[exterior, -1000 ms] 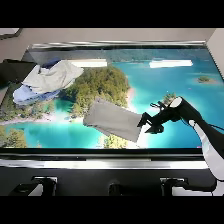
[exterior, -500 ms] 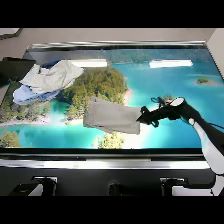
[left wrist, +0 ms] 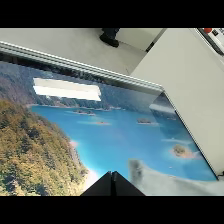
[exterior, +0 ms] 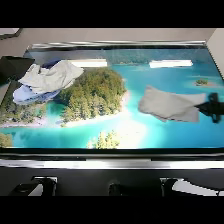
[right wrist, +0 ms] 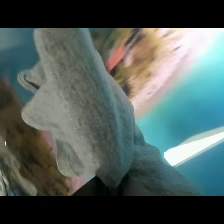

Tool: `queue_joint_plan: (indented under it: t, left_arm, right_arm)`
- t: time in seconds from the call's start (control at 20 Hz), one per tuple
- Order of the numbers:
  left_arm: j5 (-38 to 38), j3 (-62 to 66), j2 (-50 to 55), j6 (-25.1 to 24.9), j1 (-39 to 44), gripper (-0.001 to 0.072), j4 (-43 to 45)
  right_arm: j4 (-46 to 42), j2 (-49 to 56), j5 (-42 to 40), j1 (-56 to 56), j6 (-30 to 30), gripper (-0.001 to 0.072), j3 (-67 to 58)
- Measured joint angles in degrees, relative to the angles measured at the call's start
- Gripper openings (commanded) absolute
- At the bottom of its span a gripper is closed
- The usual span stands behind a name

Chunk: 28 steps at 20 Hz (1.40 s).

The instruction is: Fold the shirts.

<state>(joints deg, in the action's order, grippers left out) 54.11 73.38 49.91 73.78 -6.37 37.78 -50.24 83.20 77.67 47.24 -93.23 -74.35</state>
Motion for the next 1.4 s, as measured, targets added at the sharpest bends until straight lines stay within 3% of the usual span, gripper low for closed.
queue_joint_plan:
  t: [0.2,0.35,0.6,0.95,1.0,1.05,1.1,1.4]
  left_arm:
    - [0.2,0.0,0.0,0.9,0.0,0.0030,0.0]
    - [0.4,0.0,0.0,1.2,0.0,0.0030,0.0]
    - [0.5,0.0,0.0,1.5,0.0,0.0030,0.0]
    - [1.5,0.0,0.0,1.5,0.0,0.0030,0.0]
    - [1.7,0.0,0.0,1.5,0.0,0.0030,0.0]
    - [1.9,0.0,0.0,1.5,0.0,0.0030,0.0]
    - [2.0,0.0,0.0,1.5,0.0,0.0030,0.0]
    - [1.9,0.6,0.3,0.5,0.0,0.0026,0.4]
  right_arm:
    - [-14.8,-3.8,5.0,12.1,-4.9,0.0040,2.9]
    - [-22.3,-8.2,5.7,15.3,-7.6,0.0040,12.7]
    - [-27.8,-13.9,1.4,17.0,-10.5,0.0040,24.7]
    - [-33.3,-15.3,-4.4,17.4,-8.4,0.0043,27.7]
    - [-33.6,-15.3,-4.9,17.4,-8.2,0.0135,27.8]
    - [-33.6,-15.3,-5.3,17.4,-8.0,0.0386,27.7]
    - [-33.8,-15.3,-5.4,17.4,-7.7,0.0533,27.4]
    - [-33.4,-15.8,0.5,17.4,-4.6,0.0548,11.4]
